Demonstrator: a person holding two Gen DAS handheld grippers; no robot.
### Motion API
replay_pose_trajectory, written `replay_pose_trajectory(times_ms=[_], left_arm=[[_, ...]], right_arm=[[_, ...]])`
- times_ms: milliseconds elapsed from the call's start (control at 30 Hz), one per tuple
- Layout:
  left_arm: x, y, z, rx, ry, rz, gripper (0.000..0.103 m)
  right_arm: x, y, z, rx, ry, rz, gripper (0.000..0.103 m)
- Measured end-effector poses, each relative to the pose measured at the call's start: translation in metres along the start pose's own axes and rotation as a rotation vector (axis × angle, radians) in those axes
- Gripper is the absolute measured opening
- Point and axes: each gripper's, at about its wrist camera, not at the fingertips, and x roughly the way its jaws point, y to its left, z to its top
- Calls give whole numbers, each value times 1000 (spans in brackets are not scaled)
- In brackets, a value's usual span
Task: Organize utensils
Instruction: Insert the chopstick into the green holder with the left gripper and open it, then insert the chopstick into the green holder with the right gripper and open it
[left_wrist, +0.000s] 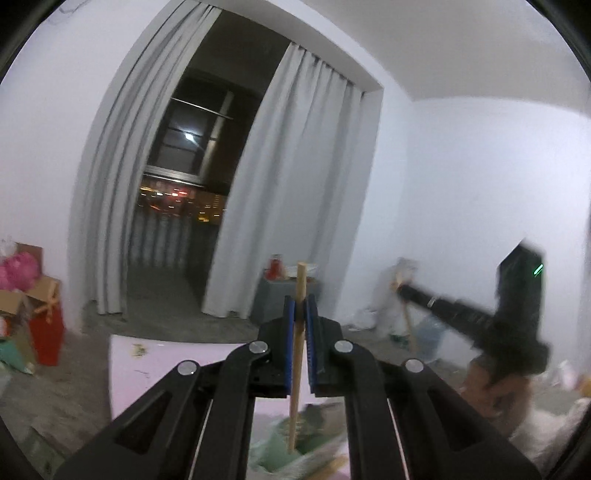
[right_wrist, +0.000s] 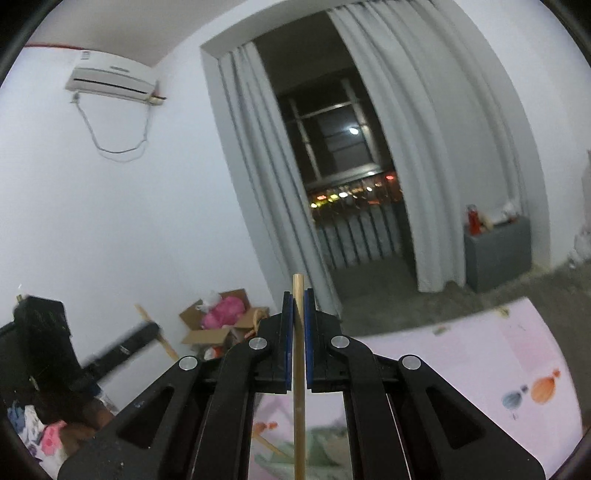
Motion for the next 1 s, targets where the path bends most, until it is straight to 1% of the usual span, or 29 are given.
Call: replay_pose_trajectory(times_ms=[100, 200, 267, 333, 367, 400, 500, 533, 633, 733, 833, 933, 1000], left_arm=[[20, 4, -17, 18, 30, 52, 5], [34, 2, -38, 68, 45, 90, 6], [39, 3, -47, 71, 65, 70, 6], [38, 8, -55, 50, 81, 67, 6], [40, 13, -59, 26, 93, 54, 7], [39, 17, -61, 1, 104, 52, 9], [28, 27, -66, -46, 101, 65, 26], [25, 31, -67, -55, 102, 67, 30], [20, 35, -71, -56, 125, 84, 35], [10, 35, -72, -56, 158, 97, 35], [-2, 34, -74, -55, 180, 110, 36], [-4, 32, -72, -62, 174, 110, 36], [-4, 30, -70, -68, 161, 106, 36]], right_arm=[[14, 1, 1, 0, -11, 26, 3], [22, -4, 1, -1, -26, 33, 4], [29, -4, -1, -2, -22, 31, 4], [36, -5, -4, 1, -19, 22, 4], [38, -4, -4, 5, -17, 21, 4], [44, -5, -7, 13, -10, 21, 4], [53, -1, -11, 17, -8, 13, 4], [51, 0, -11, 16, -12, 10, 4], [62, 2, -13, 10, -34, 19, 4], [70, 0, -15, 28, -47, 4, 4], [71, -2, -15, 63, -80, -15, 4], [73, -4, -17, 87, -128, -34, 4], [70, -1, -25, 71, -171, -46, 4]])
